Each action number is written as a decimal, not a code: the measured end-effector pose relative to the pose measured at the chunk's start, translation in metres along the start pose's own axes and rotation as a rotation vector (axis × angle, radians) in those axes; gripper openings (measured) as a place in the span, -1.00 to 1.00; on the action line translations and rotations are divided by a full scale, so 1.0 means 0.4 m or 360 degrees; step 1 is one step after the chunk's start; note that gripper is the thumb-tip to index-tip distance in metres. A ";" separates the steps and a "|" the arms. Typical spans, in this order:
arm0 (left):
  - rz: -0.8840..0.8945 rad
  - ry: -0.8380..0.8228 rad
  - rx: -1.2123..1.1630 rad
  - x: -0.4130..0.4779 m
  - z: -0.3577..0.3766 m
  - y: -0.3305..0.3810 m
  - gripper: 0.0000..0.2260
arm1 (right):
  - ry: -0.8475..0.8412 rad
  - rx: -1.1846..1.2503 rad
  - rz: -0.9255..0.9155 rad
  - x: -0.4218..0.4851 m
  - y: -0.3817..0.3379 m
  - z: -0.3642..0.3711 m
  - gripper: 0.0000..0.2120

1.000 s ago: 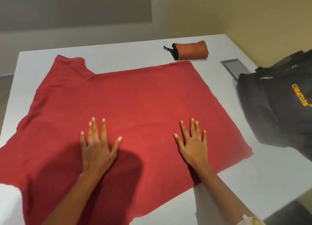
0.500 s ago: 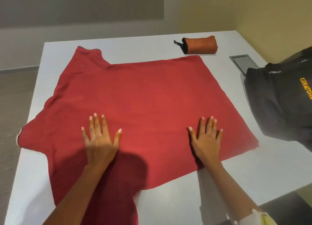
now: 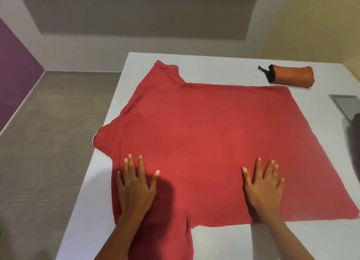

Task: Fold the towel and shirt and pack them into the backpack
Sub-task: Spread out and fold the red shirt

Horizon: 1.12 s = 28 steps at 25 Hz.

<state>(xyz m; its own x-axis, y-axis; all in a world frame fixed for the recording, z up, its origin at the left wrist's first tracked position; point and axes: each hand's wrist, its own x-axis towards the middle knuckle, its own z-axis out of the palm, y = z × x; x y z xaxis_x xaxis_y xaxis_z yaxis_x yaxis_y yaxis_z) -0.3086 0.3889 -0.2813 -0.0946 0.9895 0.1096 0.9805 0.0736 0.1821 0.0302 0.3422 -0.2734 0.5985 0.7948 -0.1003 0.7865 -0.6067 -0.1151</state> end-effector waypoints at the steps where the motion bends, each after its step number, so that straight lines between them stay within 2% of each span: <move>1: -0.0019 0.0039 -0.0049 0.017 -0.010 -0.001 -0.37 | -0.0001 0.0021 0.0023 0.010 -0.017 -0.011 -0.20; 3: -0.0025 0.0203 -0.0099 0.080 -0.029 -0.013 -0.49 | 0.0031 0.0042 -0.0107 0.018 -0.097 -0.014 -0.22; 6: -0.0062 0.0358 -0.0089 0.234 -0.055 -0.043 -0.60 | 0.0033 0.0087 -0.0513 -0.005 -0.277 0.006 -0.26; 10: -0.0188 0.0112 -0.0110 0.438 -0.063 -0.069 -0.56 | -0.0035 0.0060 -0.0893 -0.083 -0.459 0.057 -0.29; 14: -0.0356 -0.0121 -0.0127 0.543 -0.028 -0.069 -0.51 | 0.0008 0.0034 -0.1053 -0.178 -0.485 0.105 -0.37; 18: -0.0244 0.0106 -0.0034 0.524 0.015 -0.055 -0.56 | -0.0006 0.0040 -0.1136 -0.239 -0.448 0.111 -0.39; 22: -0.0009 0.0263 -0.0076 0.452 0.006 -0.014 -0.51 | -0.0041 0.0153 -0.1162 -0.229 -0.432 0.097 -0.44; 25: 0.0189 0.0249 -0.0120 0.280 0.002 0.033 -0.50 | -0.0052 0.0161 -0.1099 -0.222 -0.411 0.082 -0.47; 28: 0.0267 0.0050 -0.0077 0.094 0.025 0.029 -0.46 | -0.0097 0.0068 -0.1149 -0.274 -0.360 0.085 -0.47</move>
<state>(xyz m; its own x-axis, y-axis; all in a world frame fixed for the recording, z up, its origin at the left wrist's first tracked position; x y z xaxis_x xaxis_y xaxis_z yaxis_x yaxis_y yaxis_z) -0.2992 0.4283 -0.2848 0.0638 0.9828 0.1731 0.9737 -0.0993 0.2051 -0.1538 0.3423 -0.2793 -0.0783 0.9961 -0.0395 0.9750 0.0682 -0.2117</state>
